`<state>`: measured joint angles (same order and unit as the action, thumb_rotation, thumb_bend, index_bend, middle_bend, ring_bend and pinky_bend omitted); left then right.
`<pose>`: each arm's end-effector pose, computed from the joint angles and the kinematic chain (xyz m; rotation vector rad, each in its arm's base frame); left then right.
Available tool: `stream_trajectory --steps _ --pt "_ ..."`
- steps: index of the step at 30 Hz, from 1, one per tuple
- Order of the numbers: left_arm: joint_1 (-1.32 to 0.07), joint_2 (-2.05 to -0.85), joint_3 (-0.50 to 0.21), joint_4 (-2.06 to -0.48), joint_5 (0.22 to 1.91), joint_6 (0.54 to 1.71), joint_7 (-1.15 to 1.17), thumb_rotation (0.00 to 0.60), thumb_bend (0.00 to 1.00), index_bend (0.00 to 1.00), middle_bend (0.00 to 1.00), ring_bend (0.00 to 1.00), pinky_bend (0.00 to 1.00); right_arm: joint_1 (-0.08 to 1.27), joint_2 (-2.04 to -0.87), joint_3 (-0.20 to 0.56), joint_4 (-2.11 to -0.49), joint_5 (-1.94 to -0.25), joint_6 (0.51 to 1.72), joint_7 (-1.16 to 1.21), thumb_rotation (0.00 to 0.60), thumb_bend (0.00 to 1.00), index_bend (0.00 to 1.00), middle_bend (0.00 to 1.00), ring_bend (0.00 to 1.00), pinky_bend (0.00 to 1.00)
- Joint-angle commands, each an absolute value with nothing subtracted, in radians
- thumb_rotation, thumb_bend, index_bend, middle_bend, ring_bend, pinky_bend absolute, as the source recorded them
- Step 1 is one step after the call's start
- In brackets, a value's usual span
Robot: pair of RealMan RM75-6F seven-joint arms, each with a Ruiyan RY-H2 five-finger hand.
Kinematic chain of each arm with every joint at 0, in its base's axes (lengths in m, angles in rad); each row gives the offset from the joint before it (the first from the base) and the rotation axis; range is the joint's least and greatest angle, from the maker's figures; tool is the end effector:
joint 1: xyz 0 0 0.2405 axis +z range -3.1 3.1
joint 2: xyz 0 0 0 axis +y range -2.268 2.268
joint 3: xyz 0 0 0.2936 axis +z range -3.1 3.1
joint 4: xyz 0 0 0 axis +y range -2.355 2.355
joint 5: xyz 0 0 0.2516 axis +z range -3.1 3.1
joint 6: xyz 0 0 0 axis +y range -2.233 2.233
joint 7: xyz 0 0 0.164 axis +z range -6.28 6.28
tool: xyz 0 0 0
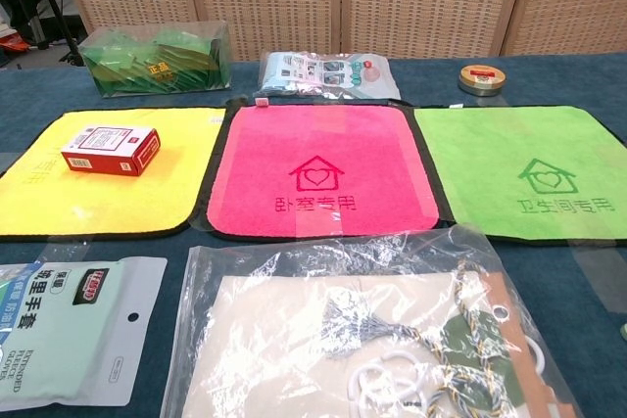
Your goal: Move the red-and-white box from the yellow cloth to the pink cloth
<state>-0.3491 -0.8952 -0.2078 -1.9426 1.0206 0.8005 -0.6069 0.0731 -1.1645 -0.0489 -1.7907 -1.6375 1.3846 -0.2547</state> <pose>-0.2973 0.2924 0.1157 -1.0130 -1.9690 -1.0677 -0.3028 -0.1698 0.0705 1.6445 -0.9447 0.8476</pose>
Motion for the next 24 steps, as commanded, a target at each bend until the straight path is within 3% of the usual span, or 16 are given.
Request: stream_trajectory --steps 1,12,24 --pt "-0.474 -0.835 -0.290 -1.836 0.832 0.544 -0.756 0.600 0.69 0.00 0.00 0.00 0.00 0.079 -1.175 -0.038 -1.782 -1.621 1.378 -0.268 0.600 0.52 0.00 0.00 0.00 0.00" --pt "-0.565 -0.901 -0.305 -1.643 0.704 0.357 -0.787 0.600 0.67 0.00 0.00 0.00 0.00 0.071 -1.199 -0.035 -1.766 -1.664 1.432 -0.280 0.600 0.52 0.00 0.00 0.00 0.00" --pt "-0.634 -1.018 -0.306 -1.468 0.656 0.234 -0.777 0.600 0.67 0.00 0.00 0.00 0.00 0.088 -1.226 -0.029 -1.750 -1.628 1.393 -0.308 0.600 0.52 0.00 0.00 0.00 0.00"
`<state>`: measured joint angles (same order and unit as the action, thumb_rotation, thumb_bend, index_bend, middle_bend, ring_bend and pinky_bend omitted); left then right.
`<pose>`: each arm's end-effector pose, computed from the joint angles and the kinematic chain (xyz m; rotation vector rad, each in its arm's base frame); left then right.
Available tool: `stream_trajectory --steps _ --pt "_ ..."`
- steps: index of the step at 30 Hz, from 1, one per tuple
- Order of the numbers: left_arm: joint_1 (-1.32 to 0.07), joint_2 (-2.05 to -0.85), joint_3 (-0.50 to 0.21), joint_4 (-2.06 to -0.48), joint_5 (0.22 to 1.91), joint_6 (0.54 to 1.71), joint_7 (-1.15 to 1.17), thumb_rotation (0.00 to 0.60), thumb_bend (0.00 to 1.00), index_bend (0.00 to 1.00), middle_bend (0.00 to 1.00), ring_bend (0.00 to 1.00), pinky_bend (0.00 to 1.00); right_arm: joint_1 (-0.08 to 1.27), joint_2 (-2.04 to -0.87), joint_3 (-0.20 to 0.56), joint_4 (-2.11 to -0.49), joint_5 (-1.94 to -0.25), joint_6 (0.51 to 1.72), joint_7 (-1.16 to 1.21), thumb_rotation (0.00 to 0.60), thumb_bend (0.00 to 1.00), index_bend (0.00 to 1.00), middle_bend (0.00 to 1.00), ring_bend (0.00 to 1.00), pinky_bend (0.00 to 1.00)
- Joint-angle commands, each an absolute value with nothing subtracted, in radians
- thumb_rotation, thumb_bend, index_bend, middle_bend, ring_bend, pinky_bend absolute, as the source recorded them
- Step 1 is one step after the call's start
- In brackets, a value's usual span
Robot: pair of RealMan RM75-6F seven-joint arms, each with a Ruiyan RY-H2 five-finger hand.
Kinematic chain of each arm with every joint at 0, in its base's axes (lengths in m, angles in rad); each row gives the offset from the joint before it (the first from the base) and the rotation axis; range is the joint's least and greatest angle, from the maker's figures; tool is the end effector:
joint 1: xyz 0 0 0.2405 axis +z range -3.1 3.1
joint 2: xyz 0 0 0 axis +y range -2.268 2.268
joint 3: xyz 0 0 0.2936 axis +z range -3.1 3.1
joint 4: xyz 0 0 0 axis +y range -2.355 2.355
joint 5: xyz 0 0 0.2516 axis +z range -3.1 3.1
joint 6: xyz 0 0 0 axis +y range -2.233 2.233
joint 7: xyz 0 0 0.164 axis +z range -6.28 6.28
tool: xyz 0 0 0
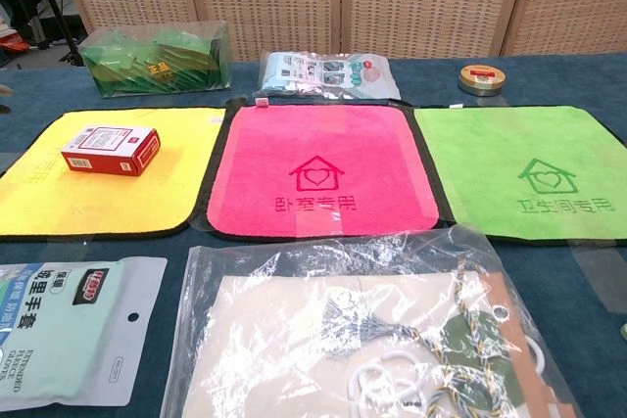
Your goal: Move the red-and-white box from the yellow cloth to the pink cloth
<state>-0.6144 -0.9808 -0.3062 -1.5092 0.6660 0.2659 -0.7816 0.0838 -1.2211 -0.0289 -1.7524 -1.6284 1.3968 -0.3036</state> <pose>-0.3268 0.4118 0.1209 -0.7072 -2.2386 -0.9487 -0.3011 -0.1791 0.0592 1.6363 -0.8894 0.8517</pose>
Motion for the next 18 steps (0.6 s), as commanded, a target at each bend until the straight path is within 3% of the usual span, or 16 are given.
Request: stream_trajectory --steps 1,18 --pt "-0.636 -1.024 -0.307 -1.460 0.655 0.228 -0.777 0.600 0.67 0.00 0.00 0.00 0.00 0.088 -1.228 -0.029 -1.749 -1.629 1.393 -0.309 0.600 0.52 0.00 0.00 0.00 0.00" --pt "-0.696 -1.142 -0.334 -1.329 0.631 0.120 -0.769 0.600 0.67 0.00 0.00 0.00 0.00 0.100 -1.247 -0.021 -1.720 -1.621 1.394 -0.289 0.600 0.52 0.00 0.00 0.00 0.00"
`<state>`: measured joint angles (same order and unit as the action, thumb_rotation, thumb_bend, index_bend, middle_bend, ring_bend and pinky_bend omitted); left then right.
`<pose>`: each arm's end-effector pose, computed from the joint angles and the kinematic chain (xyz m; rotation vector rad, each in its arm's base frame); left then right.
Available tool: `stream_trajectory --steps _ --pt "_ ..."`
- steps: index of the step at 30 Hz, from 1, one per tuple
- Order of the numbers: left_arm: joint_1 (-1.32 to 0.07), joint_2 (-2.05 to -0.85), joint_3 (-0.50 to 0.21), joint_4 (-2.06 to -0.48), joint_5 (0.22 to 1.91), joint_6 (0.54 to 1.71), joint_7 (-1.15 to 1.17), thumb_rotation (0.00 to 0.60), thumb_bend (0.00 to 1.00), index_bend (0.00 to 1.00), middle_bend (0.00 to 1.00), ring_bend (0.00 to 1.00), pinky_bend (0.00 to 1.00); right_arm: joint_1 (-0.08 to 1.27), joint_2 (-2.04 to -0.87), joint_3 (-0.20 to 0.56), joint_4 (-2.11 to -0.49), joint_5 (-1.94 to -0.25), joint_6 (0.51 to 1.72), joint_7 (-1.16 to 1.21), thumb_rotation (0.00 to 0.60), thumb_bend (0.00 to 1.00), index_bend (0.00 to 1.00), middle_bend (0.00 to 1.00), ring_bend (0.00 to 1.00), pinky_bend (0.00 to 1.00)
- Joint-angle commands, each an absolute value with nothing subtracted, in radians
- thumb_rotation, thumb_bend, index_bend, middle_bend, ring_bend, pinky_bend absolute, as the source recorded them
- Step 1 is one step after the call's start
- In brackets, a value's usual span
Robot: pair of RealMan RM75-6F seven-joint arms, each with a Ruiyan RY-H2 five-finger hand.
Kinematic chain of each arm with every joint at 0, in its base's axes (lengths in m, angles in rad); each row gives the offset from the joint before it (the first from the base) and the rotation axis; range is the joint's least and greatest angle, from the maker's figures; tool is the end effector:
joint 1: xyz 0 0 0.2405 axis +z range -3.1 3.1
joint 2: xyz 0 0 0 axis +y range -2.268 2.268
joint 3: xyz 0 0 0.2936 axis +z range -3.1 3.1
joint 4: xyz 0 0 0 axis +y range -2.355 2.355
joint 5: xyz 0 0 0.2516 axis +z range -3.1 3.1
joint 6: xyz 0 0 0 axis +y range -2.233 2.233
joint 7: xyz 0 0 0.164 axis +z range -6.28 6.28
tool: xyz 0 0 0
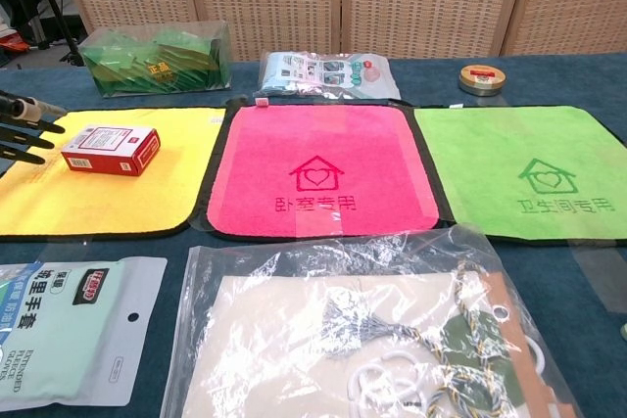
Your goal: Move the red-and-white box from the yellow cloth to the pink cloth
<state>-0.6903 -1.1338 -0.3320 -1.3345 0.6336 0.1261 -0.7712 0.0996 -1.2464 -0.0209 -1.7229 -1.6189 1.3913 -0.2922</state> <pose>-0.3158 0.4444 0.0746 -0.7228 -2.3468 -0.9001 -0.3028 -0.1864 0.0529 1.6356 -0.8877 0.8630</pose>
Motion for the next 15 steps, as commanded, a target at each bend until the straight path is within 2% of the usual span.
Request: stream_trajectory --steps 1,15 --pt "-0.698 -1.145 -0.335 -1.329 0.631 0.118 -0.768 0.600 0.67 0.00 0.00 0.00 0.00 0.100 -1.247 -0.022 -1.720 -1.622 1.394 -0.288 0.600 0.52 0.00 0.00 0.00 0.00" --pt "-0.724 -1.180 -0.356 -1.400 0.639 0.113 -0.744 0.600 0.67 0.00 0.00 0.00 0.00 0.105 -1.254 -0.033 -1.715 -1.640 1.396 -0.282 0.600 0.52 0.00 0.00 0.00 0.00"
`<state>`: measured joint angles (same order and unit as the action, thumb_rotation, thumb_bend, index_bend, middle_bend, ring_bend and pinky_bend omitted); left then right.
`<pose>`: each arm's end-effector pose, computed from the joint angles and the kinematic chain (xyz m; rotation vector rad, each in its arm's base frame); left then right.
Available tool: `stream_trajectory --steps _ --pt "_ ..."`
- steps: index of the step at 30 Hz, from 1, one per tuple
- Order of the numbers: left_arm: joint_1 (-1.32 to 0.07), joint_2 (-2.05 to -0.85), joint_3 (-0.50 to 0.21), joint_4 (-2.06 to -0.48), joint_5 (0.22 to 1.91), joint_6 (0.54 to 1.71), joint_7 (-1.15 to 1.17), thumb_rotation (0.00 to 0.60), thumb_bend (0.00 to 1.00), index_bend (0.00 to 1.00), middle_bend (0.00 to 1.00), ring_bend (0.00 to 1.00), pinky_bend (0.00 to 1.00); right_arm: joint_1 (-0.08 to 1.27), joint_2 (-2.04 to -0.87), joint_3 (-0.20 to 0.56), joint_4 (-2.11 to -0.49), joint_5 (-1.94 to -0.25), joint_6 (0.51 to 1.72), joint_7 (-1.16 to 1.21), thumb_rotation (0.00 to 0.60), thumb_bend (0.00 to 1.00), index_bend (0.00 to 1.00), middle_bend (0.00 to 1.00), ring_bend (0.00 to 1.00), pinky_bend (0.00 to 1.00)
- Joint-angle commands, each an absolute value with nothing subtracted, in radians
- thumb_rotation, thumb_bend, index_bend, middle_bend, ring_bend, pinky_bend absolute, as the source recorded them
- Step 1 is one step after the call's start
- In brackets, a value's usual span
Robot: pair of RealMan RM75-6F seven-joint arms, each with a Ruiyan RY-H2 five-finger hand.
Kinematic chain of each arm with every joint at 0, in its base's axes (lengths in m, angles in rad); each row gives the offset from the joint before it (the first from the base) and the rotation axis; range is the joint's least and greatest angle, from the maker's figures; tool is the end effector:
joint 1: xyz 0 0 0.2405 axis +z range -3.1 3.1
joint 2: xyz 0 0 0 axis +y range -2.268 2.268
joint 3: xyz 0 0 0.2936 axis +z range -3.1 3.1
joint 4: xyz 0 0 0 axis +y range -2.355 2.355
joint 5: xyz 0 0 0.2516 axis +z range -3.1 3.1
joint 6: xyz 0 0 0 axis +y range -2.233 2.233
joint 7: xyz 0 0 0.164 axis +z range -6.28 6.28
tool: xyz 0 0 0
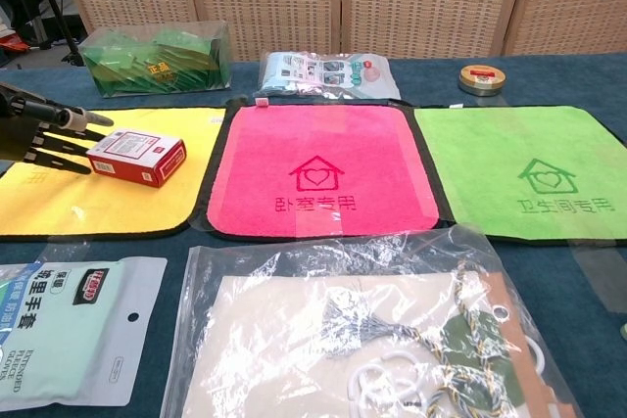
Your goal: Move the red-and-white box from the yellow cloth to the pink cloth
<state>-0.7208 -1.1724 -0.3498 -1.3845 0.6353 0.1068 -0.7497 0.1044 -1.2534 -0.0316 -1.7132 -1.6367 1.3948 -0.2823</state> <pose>-0.2779 0.4418 0.0423 -0.8186 -2.4313 -0.8802 -0.3012 -0.1847 0.0495 1.6530 -0.8849 0.8776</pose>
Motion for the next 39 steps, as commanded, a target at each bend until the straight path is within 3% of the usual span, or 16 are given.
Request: stream_trajectory --steps 1,22,39 --pt "-0.727 -1.185 -0.357 -1.407 0.641 0.117 -0.741 0.600 0.67 0.00 0.00 0.00 0.00 0.105 -1.255 -0.034 -1.717 -1.646 1.399 -0.281 0.600 0.52 0.00 0.00 0.00 0.00" --pt "-0.817 -1.252 -0.341 -1.510 0.626 0.166 -0.712 0.600 0.67 0.00 0.00 0.00 0.00 0.103 -1.249 -0.046 -1.712 -1.685 1.429 -0.252 0.600 0.52 0.00 0.00 0.00 0.00" --pt "-0.956 -1.380 -0.316 -1.455 0.558 0.251 -0.691 0.600 0.67 0.00 0.00 0.00 0.00 0.102 -1.247 -0.048 -1.707 -1.696 1.439 -0.236 0.600 0.52 0.00 0.00 0.00 0.00"
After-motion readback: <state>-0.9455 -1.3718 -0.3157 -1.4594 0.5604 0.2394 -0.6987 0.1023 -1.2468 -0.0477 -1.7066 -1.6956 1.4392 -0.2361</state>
